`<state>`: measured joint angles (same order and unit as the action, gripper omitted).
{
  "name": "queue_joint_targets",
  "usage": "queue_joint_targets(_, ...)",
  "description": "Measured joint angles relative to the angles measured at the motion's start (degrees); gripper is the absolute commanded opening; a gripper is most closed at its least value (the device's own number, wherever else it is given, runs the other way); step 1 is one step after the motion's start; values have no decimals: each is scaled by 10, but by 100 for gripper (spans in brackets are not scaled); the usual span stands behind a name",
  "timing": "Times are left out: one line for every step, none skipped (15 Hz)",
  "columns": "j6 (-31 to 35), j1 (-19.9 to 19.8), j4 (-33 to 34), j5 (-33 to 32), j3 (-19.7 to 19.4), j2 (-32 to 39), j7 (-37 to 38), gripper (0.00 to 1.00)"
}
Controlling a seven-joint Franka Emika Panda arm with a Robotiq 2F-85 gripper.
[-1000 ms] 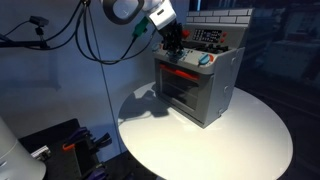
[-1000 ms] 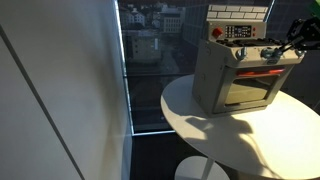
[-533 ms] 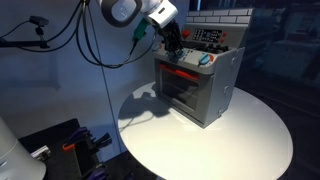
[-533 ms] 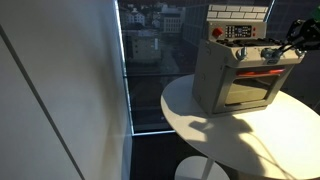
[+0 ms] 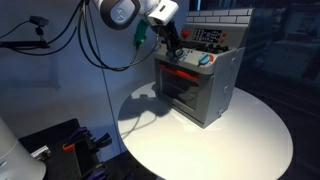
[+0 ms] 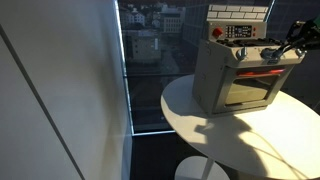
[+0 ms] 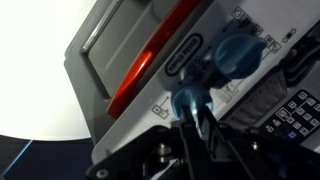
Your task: Turn the second blue knob from the right on the stove to the left
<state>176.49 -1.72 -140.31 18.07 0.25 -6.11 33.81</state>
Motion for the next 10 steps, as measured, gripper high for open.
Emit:
queue_joint_targets(2, -1, -1, -13, 0, 0, -4, 6)
queue_joint_targets(3, -3, -2, -29, 0, 0, -4, 6)
queue_joint_targets(4, -5, -3, -44, 0, 0, -5, 6)
queue_joint_targets(5, -7, -3, -63, 0, 0, -5, 6)
queue_joint_targets(6, -9, -4, -81, 0, 0, -5, 6)
queue_joint_targets(8, -12, -5, -99, 0, -1, -5, 6)
queue_joint_targets(11, -14, -7, -115, 0, -1, -5, 6)
queue_joint_targets(14, -15, -8, -129, 0, -1, -5, 8)
queue_joint_targets(16, -16, -9, -141, 0, -1, -5, 35)
queue_joint_targets(18, -17, -10, -149, 0, -1, -5, 39)
